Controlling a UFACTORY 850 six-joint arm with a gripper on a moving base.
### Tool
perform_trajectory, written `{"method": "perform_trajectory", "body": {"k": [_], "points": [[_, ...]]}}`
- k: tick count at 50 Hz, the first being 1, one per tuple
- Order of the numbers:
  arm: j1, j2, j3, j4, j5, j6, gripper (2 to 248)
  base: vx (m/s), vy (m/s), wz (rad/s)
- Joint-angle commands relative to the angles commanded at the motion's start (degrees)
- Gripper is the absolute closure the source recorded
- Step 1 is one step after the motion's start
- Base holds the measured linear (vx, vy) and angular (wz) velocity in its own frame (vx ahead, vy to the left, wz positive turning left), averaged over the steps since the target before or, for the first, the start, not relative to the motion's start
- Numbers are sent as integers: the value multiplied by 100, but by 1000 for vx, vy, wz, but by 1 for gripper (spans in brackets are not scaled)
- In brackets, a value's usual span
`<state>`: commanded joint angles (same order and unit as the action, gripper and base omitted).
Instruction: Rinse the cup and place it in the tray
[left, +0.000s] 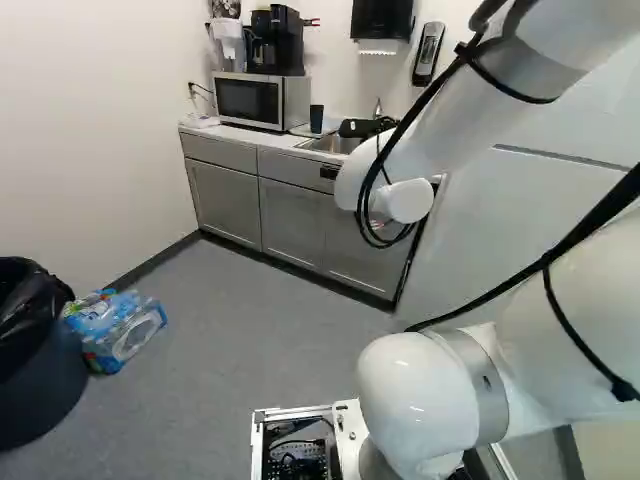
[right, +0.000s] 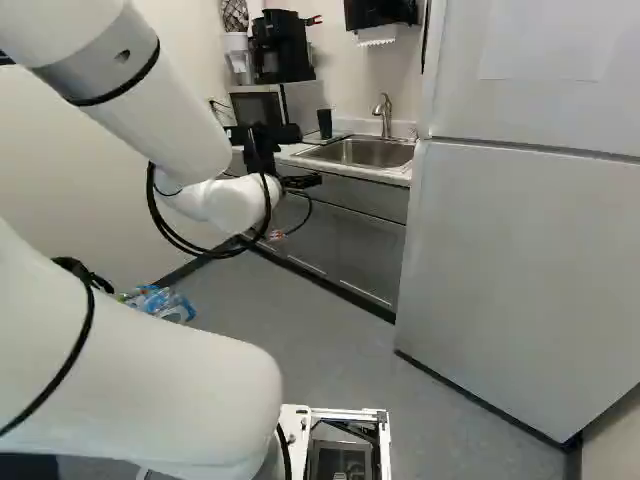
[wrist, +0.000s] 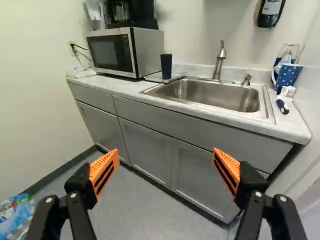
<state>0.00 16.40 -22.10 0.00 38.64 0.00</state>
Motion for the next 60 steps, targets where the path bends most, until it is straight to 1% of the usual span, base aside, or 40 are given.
{"method": "perform_trajectory", "body": {"k": [25, 60], "points": [[0, -9, -330, 0, -332, 0, 3, 0, 0, 0], [0, -21, -780, 0, -339, 0, 3, 0, 0, 0]]}}
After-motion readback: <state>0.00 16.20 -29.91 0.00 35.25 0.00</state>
